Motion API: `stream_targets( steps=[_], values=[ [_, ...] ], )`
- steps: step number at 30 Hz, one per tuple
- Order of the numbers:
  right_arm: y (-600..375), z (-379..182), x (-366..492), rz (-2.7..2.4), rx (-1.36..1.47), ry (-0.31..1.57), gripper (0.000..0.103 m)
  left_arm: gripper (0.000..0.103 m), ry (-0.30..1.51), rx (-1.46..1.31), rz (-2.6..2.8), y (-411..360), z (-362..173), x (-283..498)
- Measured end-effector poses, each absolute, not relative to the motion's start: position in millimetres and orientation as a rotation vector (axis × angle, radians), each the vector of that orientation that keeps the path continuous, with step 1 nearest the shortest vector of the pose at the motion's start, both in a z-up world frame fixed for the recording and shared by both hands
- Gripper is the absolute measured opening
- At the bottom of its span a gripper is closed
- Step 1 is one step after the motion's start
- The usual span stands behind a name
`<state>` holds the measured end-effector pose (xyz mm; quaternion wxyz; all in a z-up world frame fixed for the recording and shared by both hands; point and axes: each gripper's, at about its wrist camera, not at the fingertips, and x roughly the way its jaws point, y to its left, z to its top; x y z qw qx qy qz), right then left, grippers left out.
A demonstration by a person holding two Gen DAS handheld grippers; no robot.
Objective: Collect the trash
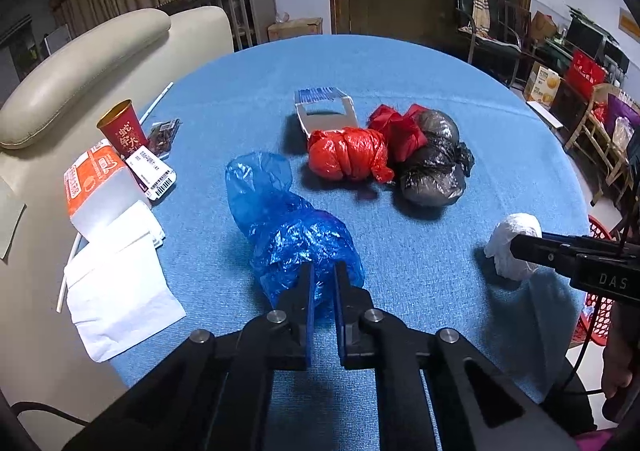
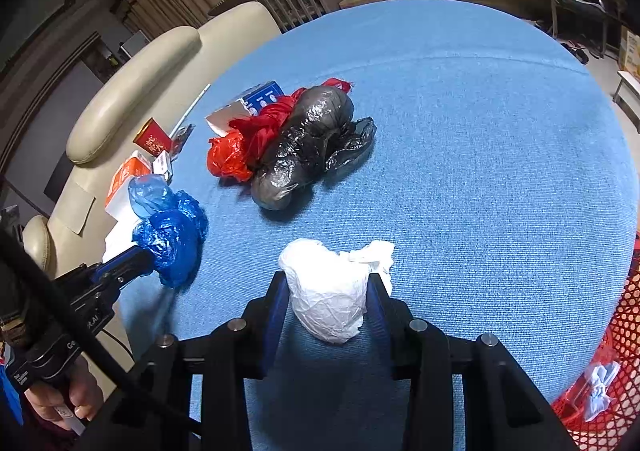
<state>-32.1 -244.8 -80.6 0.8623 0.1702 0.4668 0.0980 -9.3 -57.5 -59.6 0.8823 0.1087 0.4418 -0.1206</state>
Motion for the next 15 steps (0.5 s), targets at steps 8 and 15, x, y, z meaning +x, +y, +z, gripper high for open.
stream_targets(
  steps=[8, 15],
  values=[
    [-247.3, -73.3, -36.0, 0.209, 0.364, 0.955, 0.042, 0.008, 0.868, 0.201, -0.263, -55.2, -38.2, -16.8],
    [-248.1, -63.3, -42.6, 0.219, 0.354, 0.918, 0.042, 0.008, 0.816, 0.226, -0.281, -61.6, -23.0, -24.3]
  ],
)
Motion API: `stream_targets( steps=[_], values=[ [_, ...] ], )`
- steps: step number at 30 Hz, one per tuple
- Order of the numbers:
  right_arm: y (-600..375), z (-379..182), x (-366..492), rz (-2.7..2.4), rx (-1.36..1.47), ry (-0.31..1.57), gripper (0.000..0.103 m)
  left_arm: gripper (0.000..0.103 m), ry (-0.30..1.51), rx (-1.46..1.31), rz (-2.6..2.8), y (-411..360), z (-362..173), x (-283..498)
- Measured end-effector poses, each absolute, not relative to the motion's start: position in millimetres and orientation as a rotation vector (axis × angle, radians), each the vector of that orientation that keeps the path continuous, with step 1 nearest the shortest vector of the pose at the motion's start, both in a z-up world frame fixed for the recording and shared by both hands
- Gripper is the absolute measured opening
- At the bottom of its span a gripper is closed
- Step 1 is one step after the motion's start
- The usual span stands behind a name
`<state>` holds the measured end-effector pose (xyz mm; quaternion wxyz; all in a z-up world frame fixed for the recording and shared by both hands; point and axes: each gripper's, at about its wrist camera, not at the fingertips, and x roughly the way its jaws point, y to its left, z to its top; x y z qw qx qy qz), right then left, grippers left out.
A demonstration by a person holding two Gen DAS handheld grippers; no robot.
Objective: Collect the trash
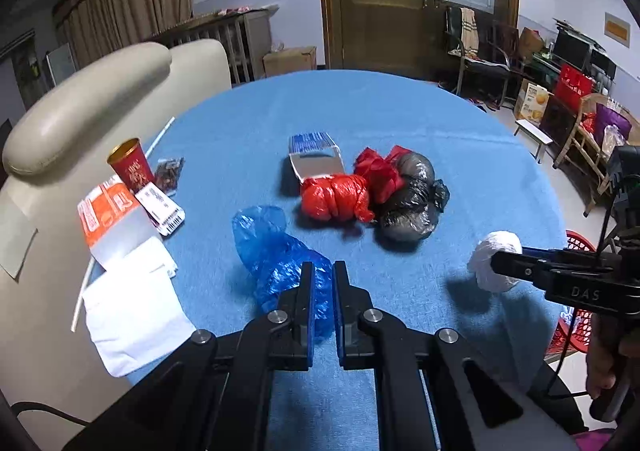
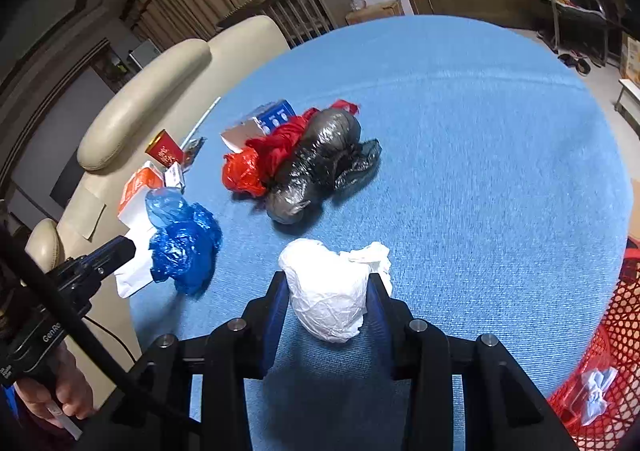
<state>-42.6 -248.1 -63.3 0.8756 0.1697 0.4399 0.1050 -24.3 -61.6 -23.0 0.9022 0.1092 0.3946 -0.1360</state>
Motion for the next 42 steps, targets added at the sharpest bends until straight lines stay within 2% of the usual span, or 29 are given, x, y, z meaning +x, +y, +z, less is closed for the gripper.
stream_targets(
  steps=[3, 5, 6, 7, 9, 17, 18, 19, 20, 22, 24, 42],
  values=[
    [-250.9, -60.9, -45.0, 0.217, 0.356, 0.913, 0.042, 0.009, 0.841, 0.176, -0.267, -50.0, -25.8, -18.2],
    [-253.2, -61.1, -46.1, 0.214, 0.361, 0.913, 0.042, 0.015, 0.881, 0.13, -0.261, -40.8, -32.4, -10.7],
    [-253.8, -61.5, -45.9, 0.214, 0.365, 0.915, 0.042, 0.027, 0.898, 0.115, -0.256, -37.7, -36.6, -7.1],
    [-254.6, -62.5, -45.7, 0.215, 0.37, 0.917, 0.042, 0.051, 0.915, 0.109, -0.242, -36.0, -41.4, -4.4],
    [-254.0, -65.1, -45.0, 0.218, 0.376, 0.926, 0.042, 0.073, 0.919, 0.1, -0.225, -35.4, -48.8, -3.6],
    [-246.1, -69.2, -42.2, 0.227, 0.358, 0.943, 0.042, 0.073, 0.966, 0.122, -0.232, -49.8, -78.1, 11.9],
    [-246.0, -69.2, -41.9, 0.225, 0.357, 0.943, 0.042, 0.069, 0.973, 0.124, -0.225, -49.6, -81.8, 14.6],
    [-246.2, -69.5, -41.8, 0.224, 0.357, 0.944, 0.042, 0.054, 0.985, 0.118, -0.226, -48.6, -86.3, 16.4],
    [-246.6, -69.9, -41.7, 0.223, 0.358, 0.945, 0.042, 0.054, 0.992, 0.11, -0.231, -47.4, -88.2, 16.3],
    [-247.2, -69.8, -41.5, 0.221, 0.359, 0.945, 0.042, 0.045, 0.975, 0.107, -0.237, -46.3, -86.7, 14.7],
    [-247.2, -69.6, -41.7, 0.222, 0.361, 0.944, 0.042, 0.041, 0.968, 0.119, -0.239, -45.9, -84.1, 13.4],
    [-267.3, -42.4, -67.3, 0.2, 0.373, 0.863, 0.042, 0.04, 0.817, 0.229, -0.334, -93.0, -17.2, -30.9]
  ],
)
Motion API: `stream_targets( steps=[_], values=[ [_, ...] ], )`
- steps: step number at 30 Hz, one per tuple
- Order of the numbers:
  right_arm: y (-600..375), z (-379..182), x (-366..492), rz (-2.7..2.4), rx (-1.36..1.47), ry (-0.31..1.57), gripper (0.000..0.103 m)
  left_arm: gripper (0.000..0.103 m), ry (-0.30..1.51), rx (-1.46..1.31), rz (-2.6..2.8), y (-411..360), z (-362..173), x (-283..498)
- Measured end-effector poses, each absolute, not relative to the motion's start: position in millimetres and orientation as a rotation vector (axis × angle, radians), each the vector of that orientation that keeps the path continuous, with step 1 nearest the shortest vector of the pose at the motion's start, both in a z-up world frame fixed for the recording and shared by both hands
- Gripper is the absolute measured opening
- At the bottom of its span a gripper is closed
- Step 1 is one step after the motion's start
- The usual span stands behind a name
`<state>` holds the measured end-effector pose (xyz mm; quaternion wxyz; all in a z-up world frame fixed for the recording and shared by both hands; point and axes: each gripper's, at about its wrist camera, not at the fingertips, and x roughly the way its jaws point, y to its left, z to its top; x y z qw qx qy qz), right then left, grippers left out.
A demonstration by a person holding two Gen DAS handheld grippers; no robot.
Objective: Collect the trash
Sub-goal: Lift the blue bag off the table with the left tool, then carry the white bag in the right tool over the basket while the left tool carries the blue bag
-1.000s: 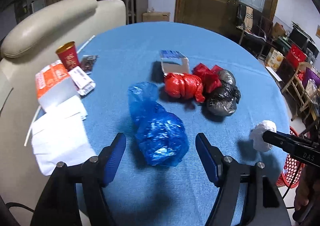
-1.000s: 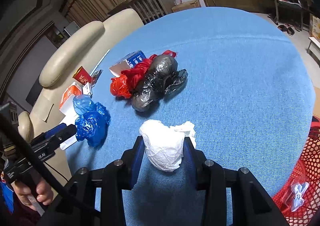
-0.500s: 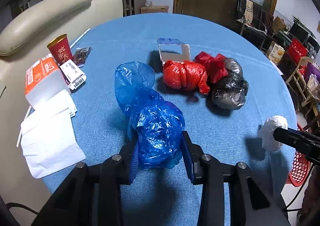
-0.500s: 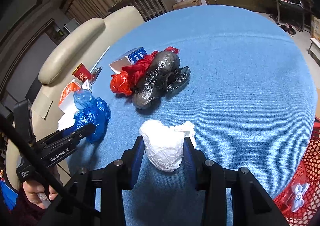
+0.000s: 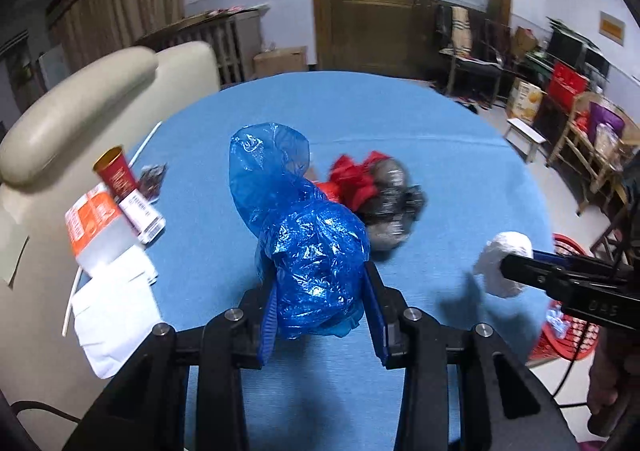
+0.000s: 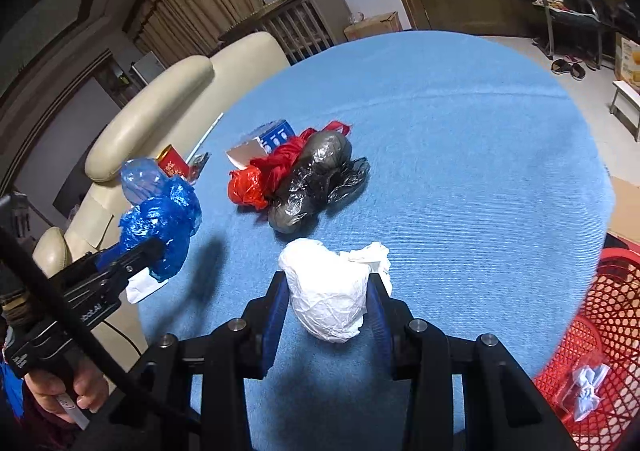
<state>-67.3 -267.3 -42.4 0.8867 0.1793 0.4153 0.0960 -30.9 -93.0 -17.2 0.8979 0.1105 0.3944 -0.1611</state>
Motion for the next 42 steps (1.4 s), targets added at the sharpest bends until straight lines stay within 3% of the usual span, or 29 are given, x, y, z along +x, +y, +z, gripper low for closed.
stream_targets(
  steps=[13, 25, 42],
  values=[
    [-311.9, -12.0, -127.4, 0.101, 0.333, 0.763, 0.042, 0.04, 0.791, 0.342, -0.619, -171.4, 3.2, -79.3],
    [-412.3, -15.7, -203.3, -0.11, 0.455, 0.742, 0.042, 0.04, 0.744, 0.496, -0.841, -246.9, 10.1, -123.5],
    [-484.1, -41.6, -247.0, -0.26, 0.612, 0.741, 0.042, 0.04, 0.869, 0.626, -1.075, -340.8, -30.3, -148.0]
  ],
)
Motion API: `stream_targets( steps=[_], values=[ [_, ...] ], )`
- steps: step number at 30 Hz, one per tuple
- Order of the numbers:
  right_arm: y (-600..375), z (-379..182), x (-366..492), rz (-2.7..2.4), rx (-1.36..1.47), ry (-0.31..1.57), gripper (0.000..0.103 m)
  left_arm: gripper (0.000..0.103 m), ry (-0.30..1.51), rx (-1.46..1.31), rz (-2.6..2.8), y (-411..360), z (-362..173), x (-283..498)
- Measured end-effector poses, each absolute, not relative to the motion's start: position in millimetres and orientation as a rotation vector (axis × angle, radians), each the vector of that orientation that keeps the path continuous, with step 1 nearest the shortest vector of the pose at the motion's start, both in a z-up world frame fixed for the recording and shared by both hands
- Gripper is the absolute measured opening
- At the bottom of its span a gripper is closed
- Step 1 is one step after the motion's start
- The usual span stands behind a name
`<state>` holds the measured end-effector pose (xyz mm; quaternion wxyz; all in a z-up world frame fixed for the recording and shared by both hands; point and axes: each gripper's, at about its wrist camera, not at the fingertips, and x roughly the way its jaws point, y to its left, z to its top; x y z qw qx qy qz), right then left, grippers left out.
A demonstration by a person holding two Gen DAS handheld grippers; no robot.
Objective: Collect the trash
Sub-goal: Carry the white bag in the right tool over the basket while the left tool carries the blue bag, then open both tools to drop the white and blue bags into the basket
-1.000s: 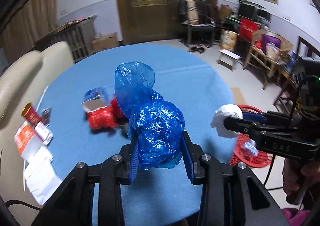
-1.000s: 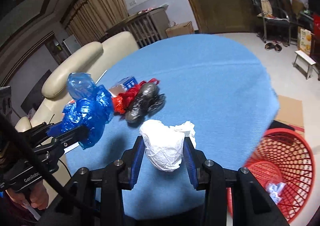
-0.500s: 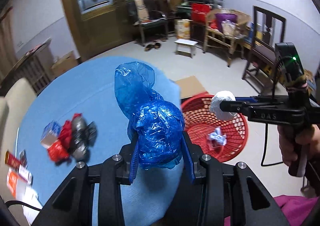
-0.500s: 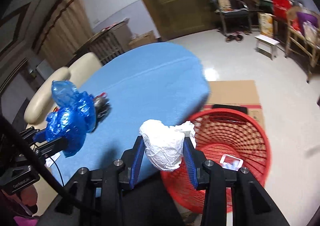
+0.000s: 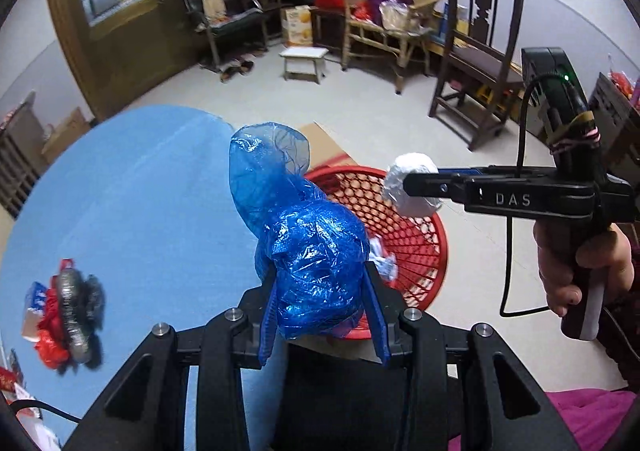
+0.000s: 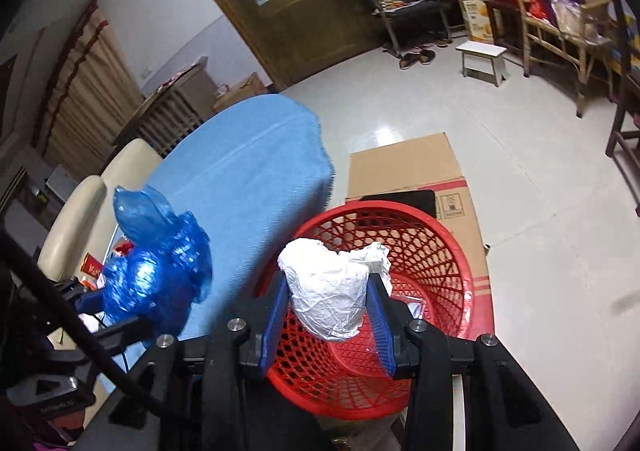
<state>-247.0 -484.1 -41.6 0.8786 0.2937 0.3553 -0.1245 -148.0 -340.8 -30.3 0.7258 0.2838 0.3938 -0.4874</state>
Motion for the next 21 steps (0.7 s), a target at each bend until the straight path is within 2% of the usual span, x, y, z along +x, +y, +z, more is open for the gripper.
stream_targets(
  steps=[8, 10, 12, 15, 21],
  values=[
    [-501.8, -58.2, -254.6, -0.281, 0.694, 0.764, 0.044, 0.044, 0.968, 0.663, -1.123, -355.6, -54.9, -151.9],
    [-504.4, -61.7, -255.7, -0.287, 0.706, 0.773, 0.046, 0.05, 0.981, 0.672, -1.121, -360.1, -59.5, -150.9],
    [-507.8, -65.3, -255.7, -0.287, 0.73, 0.785, 0.053, 0.051, 0.989, 0.665, -1.122, -362.4, -61.2, -148.5],
    [-509.3, -65.2, -256.4, -0.286, 0.752, 0.786, 0.054, 0.057, 0.984, 0.665, -1.107, -364.6, -62.1, -146.6],
    [-507.4, -61.4, -251.9, -0.279, 0.737, 0.779, 0.054, 0.057, 0.906, 0.69, -1.038, -353.9, -50.7, -146.8]
  ],
)
